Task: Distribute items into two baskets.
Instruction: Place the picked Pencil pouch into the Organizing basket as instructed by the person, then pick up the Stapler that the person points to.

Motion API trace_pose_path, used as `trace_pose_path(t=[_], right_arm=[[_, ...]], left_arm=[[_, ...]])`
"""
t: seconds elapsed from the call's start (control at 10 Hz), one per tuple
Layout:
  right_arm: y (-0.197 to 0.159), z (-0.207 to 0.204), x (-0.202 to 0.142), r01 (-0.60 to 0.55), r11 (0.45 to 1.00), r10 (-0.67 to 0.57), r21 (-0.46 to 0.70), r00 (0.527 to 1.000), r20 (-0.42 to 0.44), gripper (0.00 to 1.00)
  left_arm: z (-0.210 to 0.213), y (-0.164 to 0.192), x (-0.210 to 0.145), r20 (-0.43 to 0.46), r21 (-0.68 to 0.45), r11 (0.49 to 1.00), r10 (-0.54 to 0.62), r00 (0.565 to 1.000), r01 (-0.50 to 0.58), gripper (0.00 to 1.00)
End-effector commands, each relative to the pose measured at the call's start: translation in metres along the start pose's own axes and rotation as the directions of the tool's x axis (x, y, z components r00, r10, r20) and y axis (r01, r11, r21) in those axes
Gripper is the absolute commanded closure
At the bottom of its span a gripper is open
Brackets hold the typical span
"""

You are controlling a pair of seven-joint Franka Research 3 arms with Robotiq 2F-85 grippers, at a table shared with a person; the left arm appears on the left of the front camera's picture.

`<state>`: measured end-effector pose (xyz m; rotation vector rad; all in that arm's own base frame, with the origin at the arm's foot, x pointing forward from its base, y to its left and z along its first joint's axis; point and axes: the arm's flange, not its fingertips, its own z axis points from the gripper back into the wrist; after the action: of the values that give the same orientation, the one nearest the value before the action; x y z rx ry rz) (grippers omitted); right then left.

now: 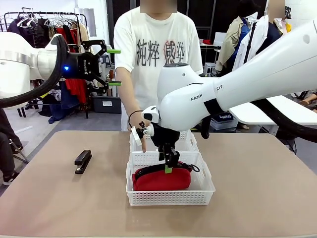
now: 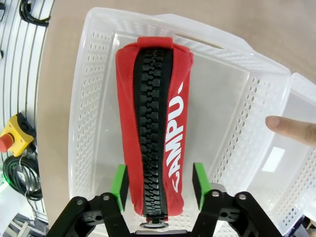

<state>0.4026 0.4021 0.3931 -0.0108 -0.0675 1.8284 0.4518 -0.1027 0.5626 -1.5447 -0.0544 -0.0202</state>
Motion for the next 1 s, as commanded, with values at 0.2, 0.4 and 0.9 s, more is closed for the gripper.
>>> trace_pose_path(t=[0.2, 0.4, 0.9], right_arm=[[0.003, 0.018, -0.010, 0.030, 0.999, -0.030, -0.020, 0.999, 0.031, 0.00], [0.005, 0.023, -0.017, 0.035, 0.999, -0.034, -0.017, 0.998, 0.047, 0.00], [-0.003, 0.024, -0.010, 0.050, 0.998, -0.050, -0.023, 0.998, 0.038, 0.00]], left_arm=[[0.000, -0.002, 0.000, 0.001, -0.002, 1.000, -0.004, 1.000, 0.004, 0.00], [0.000, -0.002, 0.000, 0.001, -0.002, 1.000, -0.004, 1.000, 0.004, 0.00], [0.000, -0.002, 0.000, 0.001, -0.002, 1.000, -0.004, 1.000, 0.004, 0.00]])
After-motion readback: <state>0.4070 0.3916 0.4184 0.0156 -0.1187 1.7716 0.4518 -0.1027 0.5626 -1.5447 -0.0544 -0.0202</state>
